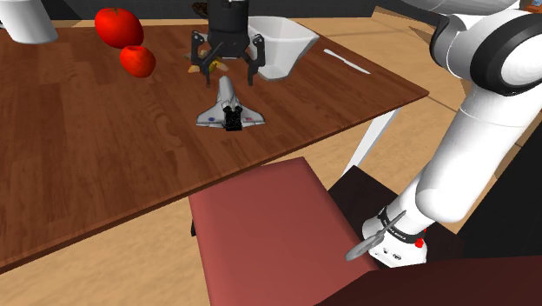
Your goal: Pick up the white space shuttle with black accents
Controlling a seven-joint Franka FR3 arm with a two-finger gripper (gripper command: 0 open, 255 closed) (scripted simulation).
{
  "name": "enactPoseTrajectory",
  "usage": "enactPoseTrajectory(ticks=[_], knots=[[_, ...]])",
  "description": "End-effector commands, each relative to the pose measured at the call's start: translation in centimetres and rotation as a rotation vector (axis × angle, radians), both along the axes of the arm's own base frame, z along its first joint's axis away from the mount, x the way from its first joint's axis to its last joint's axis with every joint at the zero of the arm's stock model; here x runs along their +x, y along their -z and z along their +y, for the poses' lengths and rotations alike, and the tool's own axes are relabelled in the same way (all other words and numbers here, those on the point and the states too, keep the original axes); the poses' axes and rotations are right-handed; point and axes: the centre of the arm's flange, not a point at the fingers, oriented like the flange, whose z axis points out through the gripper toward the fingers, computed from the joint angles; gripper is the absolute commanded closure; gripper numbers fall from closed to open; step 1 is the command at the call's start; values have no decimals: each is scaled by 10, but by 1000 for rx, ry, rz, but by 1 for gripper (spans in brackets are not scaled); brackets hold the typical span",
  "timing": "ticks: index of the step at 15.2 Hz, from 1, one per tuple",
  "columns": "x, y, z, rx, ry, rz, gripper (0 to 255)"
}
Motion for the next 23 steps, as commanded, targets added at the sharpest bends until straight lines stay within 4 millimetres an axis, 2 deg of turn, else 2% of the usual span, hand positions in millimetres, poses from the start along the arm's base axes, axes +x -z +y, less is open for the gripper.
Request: enactPoseTrajectory(ticks=[1,5,6,15,23], knots=[[0,10,2,0,2,0,0],[0,24,2,0,2,0,0],[0,24,1,0,2,0,255],[0,24,2,0,2,0,255],[0,-18,2,0,2,0,255]])
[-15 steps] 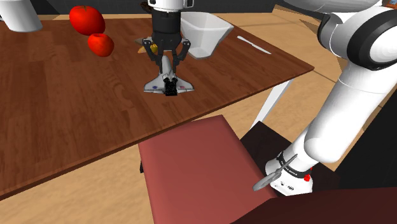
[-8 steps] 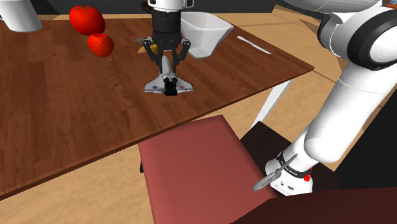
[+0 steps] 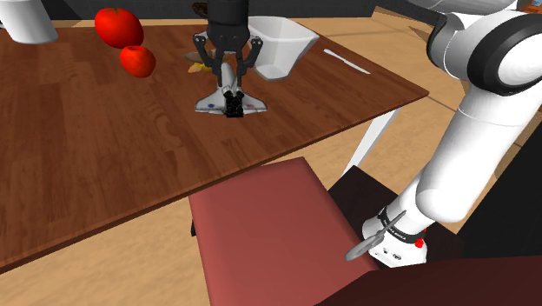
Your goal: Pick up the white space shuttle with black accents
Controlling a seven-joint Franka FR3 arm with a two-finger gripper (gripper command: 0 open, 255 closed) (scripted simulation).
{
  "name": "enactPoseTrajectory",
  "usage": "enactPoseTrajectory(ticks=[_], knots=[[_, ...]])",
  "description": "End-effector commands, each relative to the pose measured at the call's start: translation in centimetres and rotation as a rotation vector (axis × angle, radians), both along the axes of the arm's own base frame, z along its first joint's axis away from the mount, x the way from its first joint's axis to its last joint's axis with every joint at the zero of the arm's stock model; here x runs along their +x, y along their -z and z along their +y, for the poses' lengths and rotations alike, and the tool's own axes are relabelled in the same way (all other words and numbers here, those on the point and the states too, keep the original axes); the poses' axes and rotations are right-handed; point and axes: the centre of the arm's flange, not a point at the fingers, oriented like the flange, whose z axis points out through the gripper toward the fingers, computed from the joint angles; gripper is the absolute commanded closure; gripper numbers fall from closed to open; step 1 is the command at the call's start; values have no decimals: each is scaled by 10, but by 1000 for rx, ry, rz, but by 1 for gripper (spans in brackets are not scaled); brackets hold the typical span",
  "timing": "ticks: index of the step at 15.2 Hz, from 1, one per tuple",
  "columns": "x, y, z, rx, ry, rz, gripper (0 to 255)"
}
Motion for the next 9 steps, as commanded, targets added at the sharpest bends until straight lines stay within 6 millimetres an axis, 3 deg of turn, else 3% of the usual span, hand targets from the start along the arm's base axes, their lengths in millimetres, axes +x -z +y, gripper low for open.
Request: enactPoseTrajectory(ticks=[1,7,9], knots=[[1,-11,0,0,0,0,255],[1,-43,0,0,0,0,255],[1,-44,0,0,0,0,255]])
